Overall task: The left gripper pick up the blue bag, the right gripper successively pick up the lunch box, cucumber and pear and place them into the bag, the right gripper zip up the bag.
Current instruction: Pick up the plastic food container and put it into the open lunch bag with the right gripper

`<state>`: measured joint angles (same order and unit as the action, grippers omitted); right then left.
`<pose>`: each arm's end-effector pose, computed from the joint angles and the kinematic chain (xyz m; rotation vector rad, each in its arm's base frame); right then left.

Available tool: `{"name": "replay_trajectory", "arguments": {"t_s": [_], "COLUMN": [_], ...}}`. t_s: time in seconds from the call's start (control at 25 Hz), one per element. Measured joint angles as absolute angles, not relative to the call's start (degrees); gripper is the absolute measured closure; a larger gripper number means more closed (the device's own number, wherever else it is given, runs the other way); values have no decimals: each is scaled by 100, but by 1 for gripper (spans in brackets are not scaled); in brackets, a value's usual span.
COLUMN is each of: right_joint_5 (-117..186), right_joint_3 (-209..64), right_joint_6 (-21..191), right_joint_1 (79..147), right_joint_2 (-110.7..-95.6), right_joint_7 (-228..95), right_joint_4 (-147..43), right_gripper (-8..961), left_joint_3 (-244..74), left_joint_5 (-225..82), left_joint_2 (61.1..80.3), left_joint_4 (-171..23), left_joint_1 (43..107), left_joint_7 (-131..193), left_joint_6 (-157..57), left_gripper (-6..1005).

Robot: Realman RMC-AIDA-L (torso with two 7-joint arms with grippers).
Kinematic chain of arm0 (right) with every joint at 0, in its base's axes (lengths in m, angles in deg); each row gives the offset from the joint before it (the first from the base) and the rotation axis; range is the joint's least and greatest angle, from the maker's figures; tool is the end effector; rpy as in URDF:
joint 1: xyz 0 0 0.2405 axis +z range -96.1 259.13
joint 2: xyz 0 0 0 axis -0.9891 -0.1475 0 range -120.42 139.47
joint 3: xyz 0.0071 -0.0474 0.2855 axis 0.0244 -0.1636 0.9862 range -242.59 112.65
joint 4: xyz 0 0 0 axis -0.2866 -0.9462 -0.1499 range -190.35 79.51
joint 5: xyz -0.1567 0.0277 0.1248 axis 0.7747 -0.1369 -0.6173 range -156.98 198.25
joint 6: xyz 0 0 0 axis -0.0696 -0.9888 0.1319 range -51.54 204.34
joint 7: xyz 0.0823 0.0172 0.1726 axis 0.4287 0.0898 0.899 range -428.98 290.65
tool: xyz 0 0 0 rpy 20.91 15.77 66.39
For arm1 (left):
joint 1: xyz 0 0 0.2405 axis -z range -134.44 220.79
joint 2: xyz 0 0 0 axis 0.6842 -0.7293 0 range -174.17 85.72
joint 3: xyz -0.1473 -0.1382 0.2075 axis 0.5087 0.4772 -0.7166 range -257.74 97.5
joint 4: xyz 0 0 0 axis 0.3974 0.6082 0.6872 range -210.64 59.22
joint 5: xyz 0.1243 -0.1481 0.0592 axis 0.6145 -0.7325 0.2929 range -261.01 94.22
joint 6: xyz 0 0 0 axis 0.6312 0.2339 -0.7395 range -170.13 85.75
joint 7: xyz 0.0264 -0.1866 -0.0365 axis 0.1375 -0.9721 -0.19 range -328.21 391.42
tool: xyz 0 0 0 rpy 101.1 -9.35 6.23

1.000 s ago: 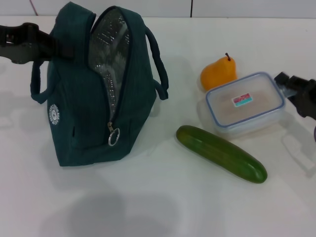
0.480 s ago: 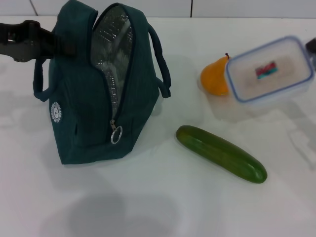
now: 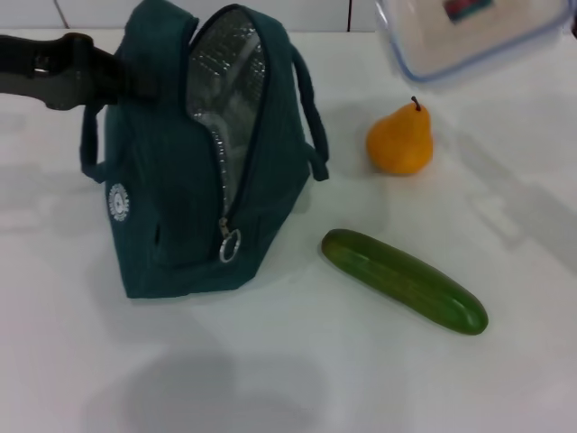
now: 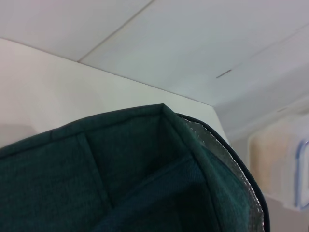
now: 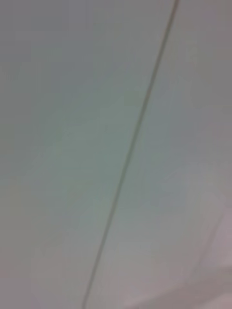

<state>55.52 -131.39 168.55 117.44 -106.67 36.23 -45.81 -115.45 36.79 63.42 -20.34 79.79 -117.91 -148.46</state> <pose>0.1951 0.4082 0.0166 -1.8069 1.4531 2.0857 -0.2342 0.3860 0.0703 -2.4308 -1.7733 -0.5959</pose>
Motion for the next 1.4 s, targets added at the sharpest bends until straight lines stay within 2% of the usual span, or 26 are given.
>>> {"name": "replay_trajectory", "arguments": {"t_s": [0.48, 1.08, 1.4], "right_joint_5": [5546, 5543, 5525], "right_joint_3": [-13410, -14240, -15093], "right_joint_6": [16743, 16014, 15345], "right_joint_1": [12839, 13148, 13053], "right_joint_2": [-10667, -10666, -10666], "right_joint_7": [3648, 3626, 3611], "right_joint_4": [-4787, -4717, -4401], "right_gripper": [864, 857, 846], "left_joint_3": [-11552, -11563, -11563], "left_joint_5": [3445, 3526, 3494], "left_joint_2": [6580, 6783, 6804], "left_joint_4": [-2034, -2038, -2315], "left_joint_1": [8072, 8069, 8038], "left_joint_7": [-11784, -11628, -11465], "left_joint_6": [-14828, -14759, -14708], "left_gripper": [950, 946, 945]}}
